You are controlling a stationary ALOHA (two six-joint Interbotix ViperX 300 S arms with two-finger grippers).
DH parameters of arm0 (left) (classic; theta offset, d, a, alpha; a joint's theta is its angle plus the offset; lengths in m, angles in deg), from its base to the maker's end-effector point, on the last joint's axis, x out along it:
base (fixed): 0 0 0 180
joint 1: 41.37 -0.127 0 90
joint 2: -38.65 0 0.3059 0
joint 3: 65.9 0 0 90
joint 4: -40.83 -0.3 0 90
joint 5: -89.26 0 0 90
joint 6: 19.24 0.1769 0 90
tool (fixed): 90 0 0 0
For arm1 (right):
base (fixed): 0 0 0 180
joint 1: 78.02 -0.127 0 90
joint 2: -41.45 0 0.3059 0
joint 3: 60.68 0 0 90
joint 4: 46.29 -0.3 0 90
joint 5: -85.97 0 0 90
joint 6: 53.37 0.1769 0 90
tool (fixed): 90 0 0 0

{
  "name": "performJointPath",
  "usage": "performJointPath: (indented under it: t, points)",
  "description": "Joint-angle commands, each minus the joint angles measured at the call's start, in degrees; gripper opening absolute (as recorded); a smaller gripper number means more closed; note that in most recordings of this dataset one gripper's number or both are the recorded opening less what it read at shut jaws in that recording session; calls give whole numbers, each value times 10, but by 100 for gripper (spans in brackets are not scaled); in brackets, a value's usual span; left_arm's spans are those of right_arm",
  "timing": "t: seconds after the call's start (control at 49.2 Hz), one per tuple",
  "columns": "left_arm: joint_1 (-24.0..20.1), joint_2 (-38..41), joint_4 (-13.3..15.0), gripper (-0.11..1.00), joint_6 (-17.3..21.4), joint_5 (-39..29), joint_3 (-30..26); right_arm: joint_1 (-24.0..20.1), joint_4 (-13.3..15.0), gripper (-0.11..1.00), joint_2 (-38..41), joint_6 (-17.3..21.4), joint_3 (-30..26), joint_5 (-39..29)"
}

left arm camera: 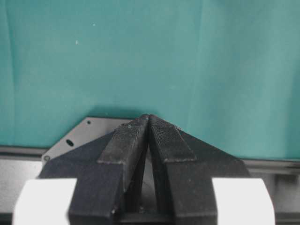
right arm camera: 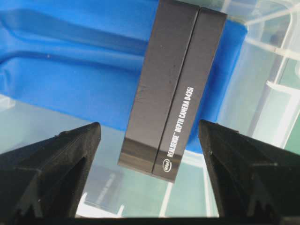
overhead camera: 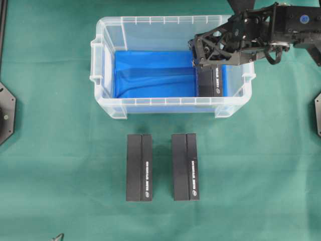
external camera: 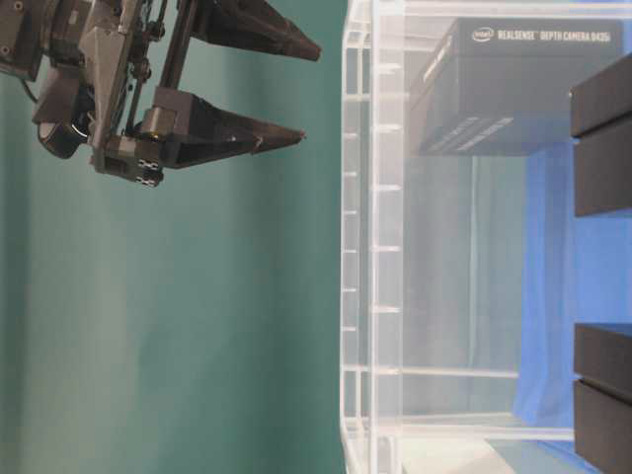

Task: Take the box out of the case with the right arm.
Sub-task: 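Lower the open right gripper around the right black box in the bin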

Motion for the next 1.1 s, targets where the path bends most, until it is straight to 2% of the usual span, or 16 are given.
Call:
performJointPath:
  t: [0.0, 1.077]
  points:
    - [2, 4, -1, 2, 1, 3, -4, -2, 0, 88, -6, -1, -14, 3]
    - [2, -1, -1, 2, 2, 3, 4, -2, 0, 88, -4, 3, -14, 3]
